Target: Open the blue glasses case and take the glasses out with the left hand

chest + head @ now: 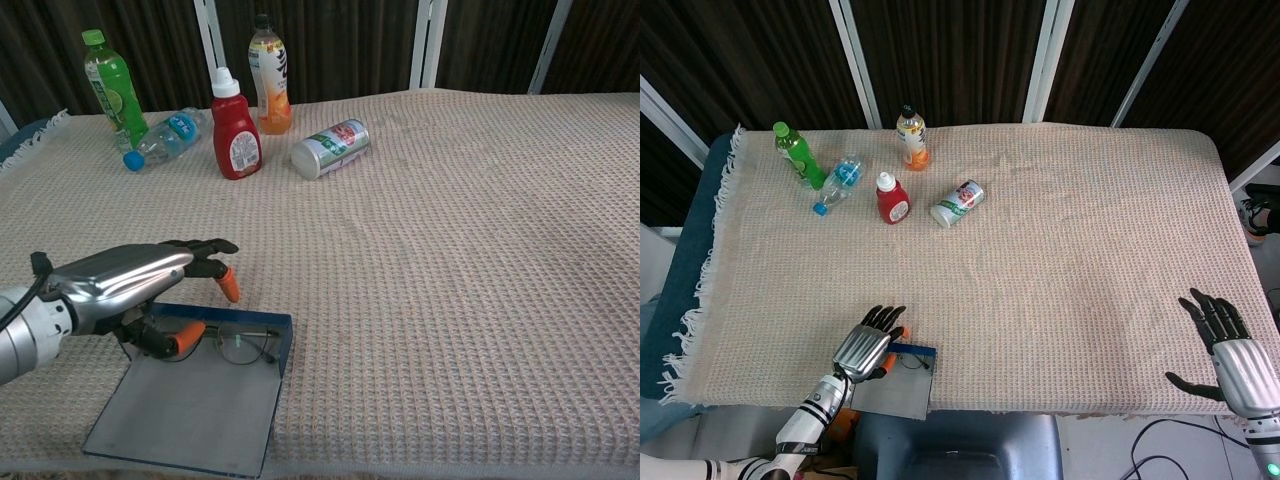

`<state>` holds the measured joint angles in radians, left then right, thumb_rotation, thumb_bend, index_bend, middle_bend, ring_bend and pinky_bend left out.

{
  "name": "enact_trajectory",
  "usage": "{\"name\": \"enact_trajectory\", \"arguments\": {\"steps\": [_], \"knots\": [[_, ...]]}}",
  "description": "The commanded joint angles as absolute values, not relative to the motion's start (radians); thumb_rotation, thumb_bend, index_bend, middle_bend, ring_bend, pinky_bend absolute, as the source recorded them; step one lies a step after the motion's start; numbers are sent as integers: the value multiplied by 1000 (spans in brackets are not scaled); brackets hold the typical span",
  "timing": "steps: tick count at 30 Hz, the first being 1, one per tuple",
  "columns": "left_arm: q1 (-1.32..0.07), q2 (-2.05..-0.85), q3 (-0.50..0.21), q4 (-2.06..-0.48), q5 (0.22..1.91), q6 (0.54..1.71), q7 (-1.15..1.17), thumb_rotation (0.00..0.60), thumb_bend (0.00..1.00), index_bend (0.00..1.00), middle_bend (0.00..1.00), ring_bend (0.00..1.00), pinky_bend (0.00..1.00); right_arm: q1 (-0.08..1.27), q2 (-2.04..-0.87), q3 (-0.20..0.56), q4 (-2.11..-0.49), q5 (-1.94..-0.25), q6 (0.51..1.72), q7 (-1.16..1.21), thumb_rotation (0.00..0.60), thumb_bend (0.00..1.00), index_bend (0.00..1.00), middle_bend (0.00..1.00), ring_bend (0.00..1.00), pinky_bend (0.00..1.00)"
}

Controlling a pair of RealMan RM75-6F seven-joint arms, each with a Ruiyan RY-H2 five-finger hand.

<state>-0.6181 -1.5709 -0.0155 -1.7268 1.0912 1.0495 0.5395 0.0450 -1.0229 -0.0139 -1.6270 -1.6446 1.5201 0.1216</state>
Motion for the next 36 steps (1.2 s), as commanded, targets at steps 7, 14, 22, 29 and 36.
{"name": "enact_trajectory", "arguments": {"steps": [7, 14, 22, 29, 36], "knots": [[-620, -1580, -17, -1712, 1081, 1044, 541, 600, 462, 373, 0, 0, 0, 45, -1023, -13, -1627, -1642, 1520, 122, 600, 151, 0, 0, 0, 0], [-619, -1582, -19, -1711, 1082, 1045, 536, 600, 463, 393, 0, 0, 0, 46, -1023, -13, -1628, -1640, 1518, 118, 600, 151, 0, 0, 0, 0], [-621, -1586, -22, -1706, 1076, 1042, 535, 600, 462, 426, 0, 0, 0, 44, -1022, -12, -1628, -1640, 1523, 123, 600, 151, 0, 0, 0, 0], [-621, -1588, -26, -1705, 1075, 1044, 532, 600, 463, 460, 0, 0, 0, 45, -1022, -13, -1627, -1641, 1522, 124, 600, 151, 0, 0, 0, 0], [-621, -1588, -30, -1705, 1082, 1046, 518, 600, 464, 463, 0, 0, 0, 46, -1023, -13, -1628, -1640, 1521, 122, 600, 151, 0, 0, 0, 0]]}}
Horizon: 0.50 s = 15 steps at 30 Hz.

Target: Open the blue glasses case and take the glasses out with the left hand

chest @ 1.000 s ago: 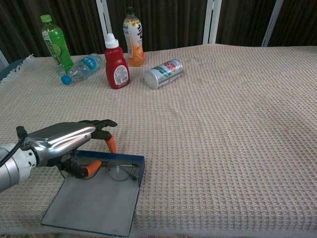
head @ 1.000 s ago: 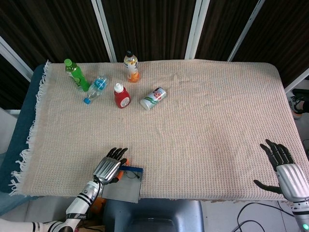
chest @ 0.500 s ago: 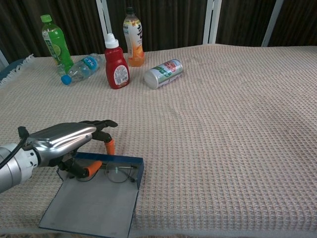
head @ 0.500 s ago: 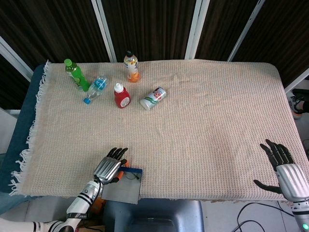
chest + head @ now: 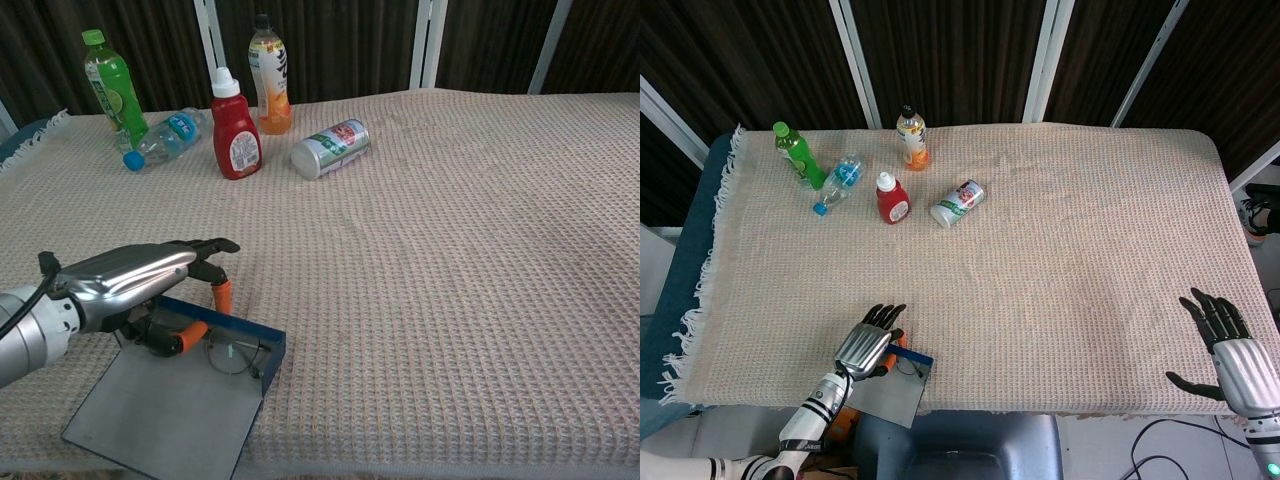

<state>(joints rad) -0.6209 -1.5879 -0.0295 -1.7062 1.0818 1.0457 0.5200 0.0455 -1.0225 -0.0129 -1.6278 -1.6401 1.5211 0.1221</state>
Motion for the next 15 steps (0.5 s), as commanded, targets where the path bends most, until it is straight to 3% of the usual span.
{"name": "enact_trajectory", "arguments": {"steps": [1, 15], "knots": [[-620, -1589, -31, -1703, 1082, 1046, 516, 600, 463, 462, 0, 0, 0, 45, -1023, -13, -1628, -1640, 1521, 121, 600, 151, 0, 0, 0, 0], [-610, -1623, -69, -1659, 1123, 1080, 435, 600, 465, 446, 0, 0, 0, 45, -1022, -13, -1628, -1640, 1523, 122, 600, 151, 0, 0, 0, 0]]}}
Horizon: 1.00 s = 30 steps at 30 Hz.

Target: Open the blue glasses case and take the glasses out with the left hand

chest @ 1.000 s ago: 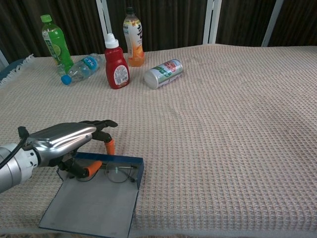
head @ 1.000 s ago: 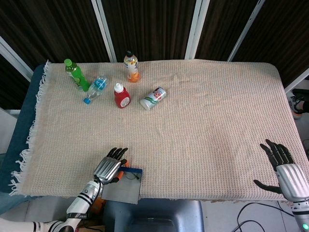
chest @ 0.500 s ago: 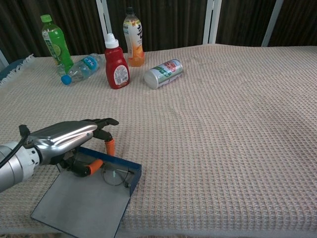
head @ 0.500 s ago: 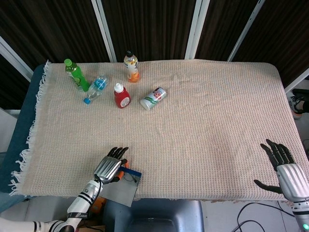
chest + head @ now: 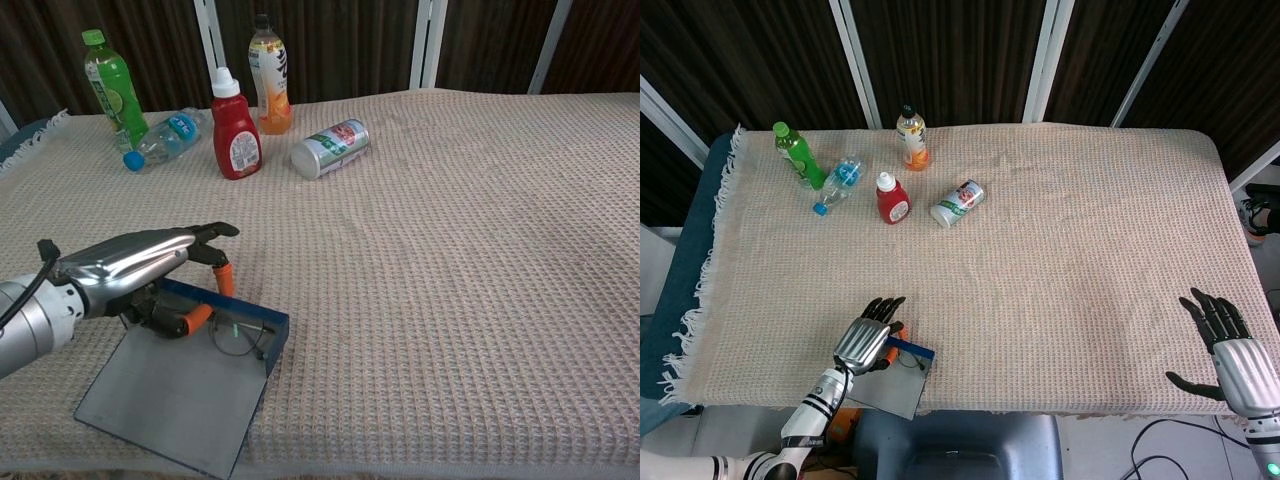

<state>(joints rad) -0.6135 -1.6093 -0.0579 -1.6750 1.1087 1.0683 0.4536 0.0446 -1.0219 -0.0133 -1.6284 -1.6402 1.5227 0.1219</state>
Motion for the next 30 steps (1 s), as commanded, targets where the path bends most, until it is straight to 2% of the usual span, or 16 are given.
{"name": "enact_trajectory", "arguments": {"steps": [1, 16, 25, 30], "knots": [[-608, -1630, -74, -1650, 1128, 1085, 425, 600, 465, 446, 0, 0, 0, 45, -1022, -13, -1628, -1640, 1523, 123, 600, 151, 0, 0, 0, 0], [-592, -1773, -177, -1423, 1243, 1226, 237, 600, 466, 438, 0, 0, 0, 42, -1017, -13, -1626, -1640, 1529, 135, 600, 151, 0, 0, 0, 0], [-592, -1825, -190, -1288, 1293, 1269, 215, 600, 468, 431, 0, 0, 0, 41, -1017, -13, -1627, -1641, 1530, 134, 600, 151, 0, 0, 0, 0], [-592, -1835, -198, -1256, 1283, 1256, 215, 600, 468, 431, 0, 0, 0, 41, -1016, -13, -1627, -1640, 1531, 135, 600, 151, 0, 0, 0, 0]]}}
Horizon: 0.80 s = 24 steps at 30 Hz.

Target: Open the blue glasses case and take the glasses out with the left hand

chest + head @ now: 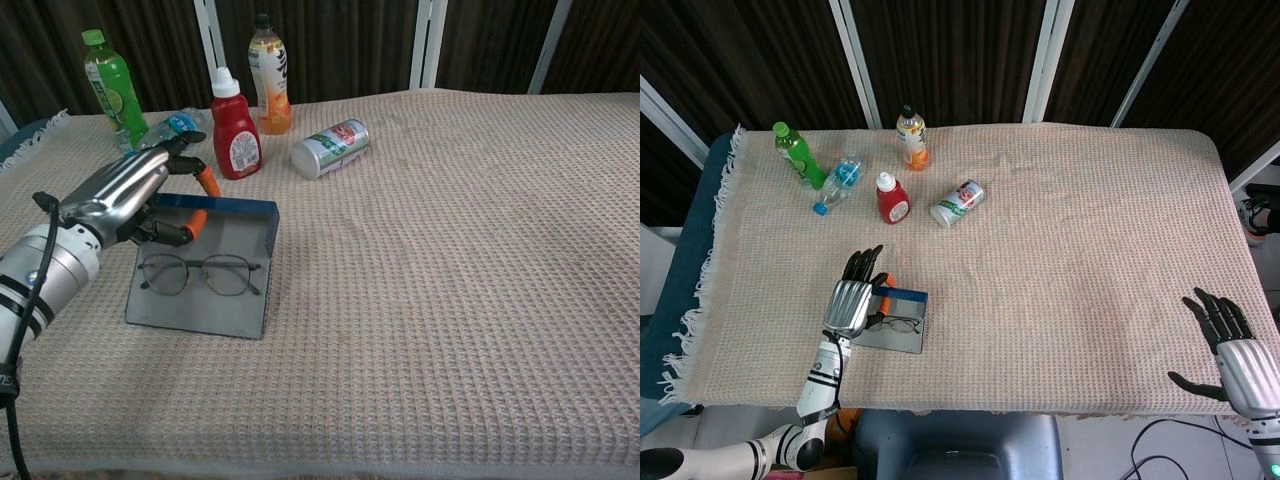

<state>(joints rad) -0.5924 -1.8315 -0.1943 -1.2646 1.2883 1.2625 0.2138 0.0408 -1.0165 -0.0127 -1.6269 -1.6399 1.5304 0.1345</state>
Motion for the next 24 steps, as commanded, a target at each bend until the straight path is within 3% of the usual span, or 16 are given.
{"name": "enact_trajectory", "arguments": {"steps": [1, 15, 24], "knots": [[-592, -1836, -199, -1249, 1278, 1250, 217, 600, 468, 431, 0, 0, 0, 41, -1016, -12, -1627, -1640, 1531, 135, 600, 151, 0, 0, 0, 0], [-607, -1845, -239, -1190, 1231, 1194, 219, 600, 467, 431, 0, 0, 0, 40, -1015, -10, -1626, -1636, 1532, 140, 600, 151, 0, 0, 0, 0], [-665, -1864, -333, -1084, 1163, 1142, 211, 600, 465, 420, 0, 0, 0, 37, -1013, -9, -1626, -1636, 1538, 144, 600, 151, 0, 0, 0, 0]]}}
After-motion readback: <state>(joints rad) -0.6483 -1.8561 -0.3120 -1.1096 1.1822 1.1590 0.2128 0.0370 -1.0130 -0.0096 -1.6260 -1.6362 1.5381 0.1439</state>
